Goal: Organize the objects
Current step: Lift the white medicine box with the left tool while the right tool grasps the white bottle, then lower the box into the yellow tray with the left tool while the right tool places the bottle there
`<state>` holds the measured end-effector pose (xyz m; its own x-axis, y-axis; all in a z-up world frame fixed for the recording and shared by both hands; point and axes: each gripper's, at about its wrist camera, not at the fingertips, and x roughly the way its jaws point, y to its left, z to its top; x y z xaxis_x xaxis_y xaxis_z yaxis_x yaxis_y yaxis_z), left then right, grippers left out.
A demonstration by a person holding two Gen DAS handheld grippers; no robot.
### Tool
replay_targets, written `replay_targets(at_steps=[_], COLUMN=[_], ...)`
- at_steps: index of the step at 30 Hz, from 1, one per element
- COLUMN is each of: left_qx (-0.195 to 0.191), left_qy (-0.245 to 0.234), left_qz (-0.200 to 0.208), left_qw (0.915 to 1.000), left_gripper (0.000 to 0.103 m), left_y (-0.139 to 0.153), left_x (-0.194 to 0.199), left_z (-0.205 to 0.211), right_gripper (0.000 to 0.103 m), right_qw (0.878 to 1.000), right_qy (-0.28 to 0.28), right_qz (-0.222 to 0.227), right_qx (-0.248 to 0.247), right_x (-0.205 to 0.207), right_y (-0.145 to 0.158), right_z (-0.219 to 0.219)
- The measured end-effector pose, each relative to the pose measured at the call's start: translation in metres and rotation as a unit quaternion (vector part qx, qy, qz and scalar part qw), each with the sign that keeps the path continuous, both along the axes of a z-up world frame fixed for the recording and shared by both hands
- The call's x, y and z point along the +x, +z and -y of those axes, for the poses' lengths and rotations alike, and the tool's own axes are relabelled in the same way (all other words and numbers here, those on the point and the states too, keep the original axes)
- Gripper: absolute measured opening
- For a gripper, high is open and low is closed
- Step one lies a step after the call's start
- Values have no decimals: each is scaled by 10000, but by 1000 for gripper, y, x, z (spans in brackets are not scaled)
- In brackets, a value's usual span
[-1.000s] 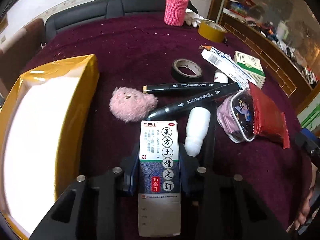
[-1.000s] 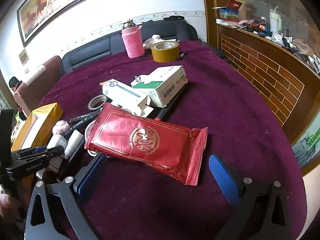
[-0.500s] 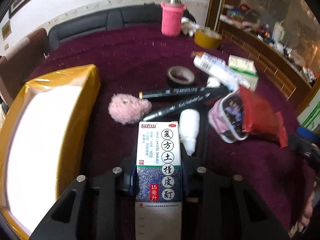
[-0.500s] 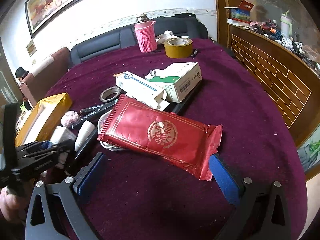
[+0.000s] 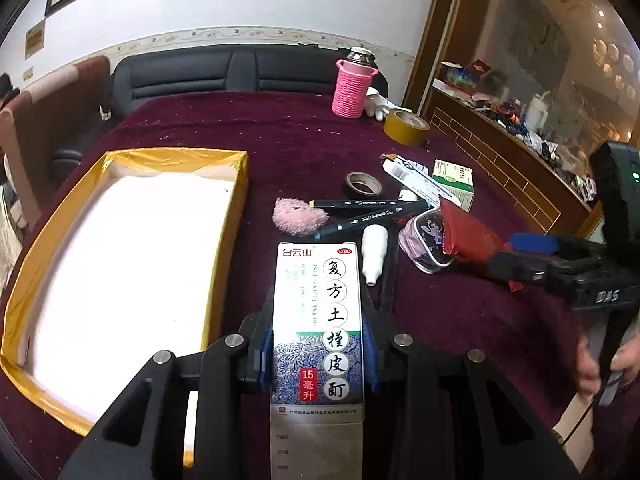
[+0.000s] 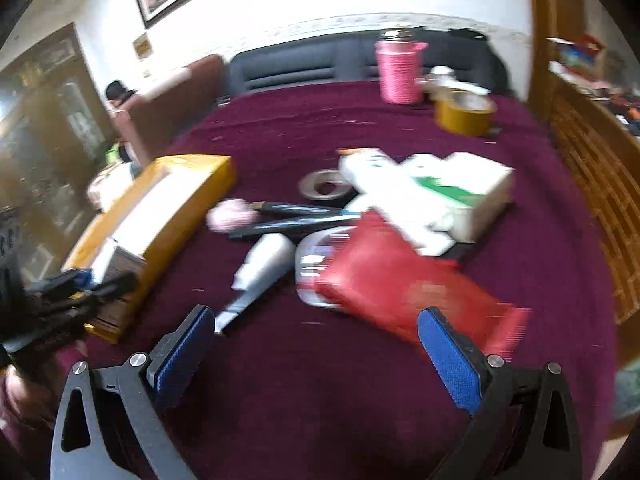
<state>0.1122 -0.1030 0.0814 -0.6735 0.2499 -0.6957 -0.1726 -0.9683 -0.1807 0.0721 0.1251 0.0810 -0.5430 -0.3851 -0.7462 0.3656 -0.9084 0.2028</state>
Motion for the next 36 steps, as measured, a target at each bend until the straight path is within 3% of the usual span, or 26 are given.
replay_targets(at_steps=[4,9,14,17,21,24,25,29,36], left_qx=[-34,14,184,304,397,462,478,473,519], left_qy=[48,111,155,190,238,278,290,353,535], left_qz=[-54,-230,-275,-240,-199,-175,-176,-218,-306], left_qw=[10000,9997,9993,9991,9987,9984,9983,9980,9967], left_gripper=[33,33,33,33,33,33,33,33,33], left_y=[1,6,6,3,-3,-7,-7,-5,10], left_x=[10,24,30,29,29,30,31,36,35], left_z=[9,23,39,48,56,61,62,66,85], right_gripper=[102,91,64,57,53,43,35,28,29], right_qw=[10000,9988,9964,9926,9893,9845,9832,9862,9966], right_qy=[7,-25,-297,-439,-537,-516,-505,-570,-497], right_qz=[68,344,769,946,774,660,709,606,653], right_qx=[23,-336,190,627,1111,1538,1605,1431,30], right_x=[-16,-51,-79,-85,-83,-83,-84,-78,-56], right_y=[-5,-12,-35,-50,-52,-59,-64,-66,-36], right_z=[40,67,81,90,101,112,113,108,82])
